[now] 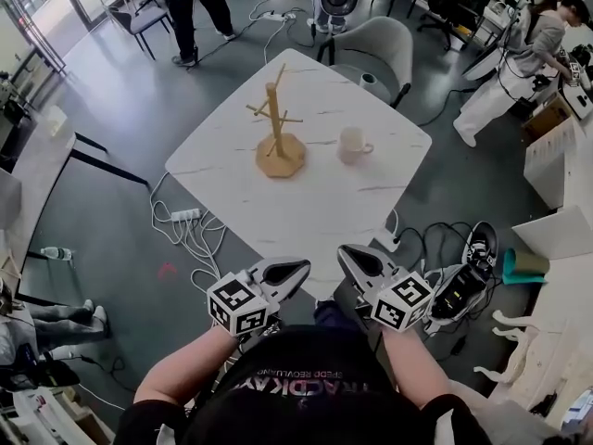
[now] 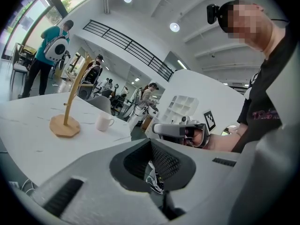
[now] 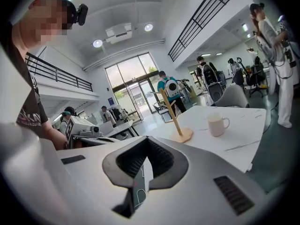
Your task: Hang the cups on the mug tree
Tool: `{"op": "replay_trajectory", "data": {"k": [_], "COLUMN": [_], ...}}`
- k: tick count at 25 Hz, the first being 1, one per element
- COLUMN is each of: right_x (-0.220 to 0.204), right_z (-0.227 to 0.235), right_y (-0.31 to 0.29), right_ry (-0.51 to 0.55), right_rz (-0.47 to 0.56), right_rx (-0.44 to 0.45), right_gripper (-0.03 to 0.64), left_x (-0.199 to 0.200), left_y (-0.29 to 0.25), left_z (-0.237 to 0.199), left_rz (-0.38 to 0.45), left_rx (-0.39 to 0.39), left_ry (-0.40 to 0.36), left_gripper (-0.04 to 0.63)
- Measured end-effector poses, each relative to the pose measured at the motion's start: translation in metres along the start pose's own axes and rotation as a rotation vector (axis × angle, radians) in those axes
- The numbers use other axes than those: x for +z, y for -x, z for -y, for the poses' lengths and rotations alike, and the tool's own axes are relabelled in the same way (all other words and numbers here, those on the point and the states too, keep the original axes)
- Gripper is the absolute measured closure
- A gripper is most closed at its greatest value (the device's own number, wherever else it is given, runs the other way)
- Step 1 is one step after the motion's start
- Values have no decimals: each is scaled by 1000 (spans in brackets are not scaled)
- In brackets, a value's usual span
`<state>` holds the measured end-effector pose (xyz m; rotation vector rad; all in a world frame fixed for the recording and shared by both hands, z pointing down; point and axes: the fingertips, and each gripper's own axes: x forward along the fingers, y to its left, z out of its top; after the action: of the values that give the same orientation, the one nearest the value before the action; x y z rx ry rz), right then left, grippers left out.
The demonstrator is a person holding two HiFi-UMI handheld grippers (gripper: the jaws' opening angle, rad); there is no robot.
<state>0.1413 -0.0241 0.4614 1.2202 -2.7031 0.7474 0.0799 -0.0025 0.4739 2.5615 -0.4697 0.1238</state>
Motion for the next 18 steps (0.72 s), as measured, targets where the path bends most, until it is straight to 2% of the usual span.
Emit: {"op": "replay_trajectory", "data": {"k": [18], "right_x": [28], "right_z": [123], "right_y": [-8], "right_ry": [23], "right_rz": [-43], "right_rx": [1], "right_gripper": [603], "left_x": [10], "left_y": [-77], "left_z": [-30], "left_rz": [-35], "left_rx": [38], "left_ry": [36], "left_gripper": [598]}}
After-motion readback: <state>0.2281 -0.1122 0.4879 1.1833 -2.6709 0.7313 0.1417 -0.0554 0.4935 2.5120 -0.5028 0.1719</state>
